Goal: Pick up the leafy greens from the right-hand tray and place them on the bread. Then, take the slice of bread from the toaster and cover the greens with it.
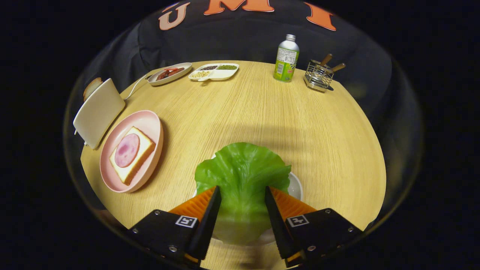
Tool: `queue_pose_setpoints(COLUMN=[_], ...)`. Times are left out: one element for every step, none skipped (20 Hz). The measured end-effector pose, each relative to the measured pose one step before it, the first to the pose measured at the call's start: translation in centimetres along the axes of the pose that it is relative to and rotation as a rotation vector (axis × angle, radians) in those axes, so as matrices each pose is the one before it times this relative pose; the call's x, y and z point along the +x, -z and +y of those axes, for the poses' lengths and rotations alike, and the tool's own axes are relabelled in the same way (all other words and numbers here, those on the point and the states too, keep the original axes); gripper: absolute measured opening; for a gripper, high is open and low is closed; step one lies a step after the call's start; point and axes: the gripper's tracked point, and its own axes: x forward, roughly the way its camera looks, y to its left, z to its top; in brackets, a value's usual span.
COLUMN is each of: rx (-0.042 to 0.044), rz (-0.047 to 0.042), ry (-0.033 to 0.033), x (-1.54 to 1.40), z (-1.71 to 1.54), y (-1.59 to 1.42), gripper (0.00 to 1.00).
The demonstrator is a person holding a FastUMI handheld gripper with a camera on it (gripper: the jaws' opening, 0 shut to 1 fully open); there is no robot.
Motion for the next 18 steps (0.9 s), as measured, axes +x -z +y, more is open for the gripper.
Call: queue_pose_setpoints(rx=[-0.00255,-0.00212,-0.00395,0.00585,0.00655,0.01945,0.01962,0.01403,0.01420,0.01421,0.00452,0.00071,-0.00577,-0.00831,-0.00759,-0.00648,-0.00645,-0.00651], rz=[-0.01519,-0.00425,-0.01216,-0.01154,-0.01017,-0.00119,-0.00864,-0.02304,-0.02428,-0.02413,-0.02248,-0.02055,-0.02398,-0.02182,-0.02247,-0.02030,-0.01945,-0.01697], ry=[0.00593,-0.00042,0.00291,-0.00037,-0.00338,-0.00155,-0.00097,-0.00573,-0.01107,-0.01311,-0.01524,-0.00703,-0.01021,-0.00717,-0.01322,-0.01381,-0.01506,-0.01745], x=[-0.068,0.031,0.122,0.008,0.140,-0.122,-0.129,-0.235,-0.499,-0.460,-0.522,-0.557,-0.558,-0.600,-0.441,-0.555,-0.473,-0.376], z=[-0.090,0.042,-0.159,-0.042,0.041,-0.056,-0.195,-0.028,0.200,0.383,0.325,0.322,0.382,0.455,0.608,0.747,0.712,0.907], y=[-0.233,-0.082,-0.129,-0.145,-0.112,-0.127,-0.218,-0.622,-0.557,-0.698,-0.489,-0.622,-0.721,-0.730,-0.672,-0.819,-0.726,-0.756], gripper=[0.59,0.52,0.36,0.26,0.16,0.12,0.06,0.03,0.03,0.02,0.02,0.02,0.02,0.02,0.01,0.02,0.02,0.02])
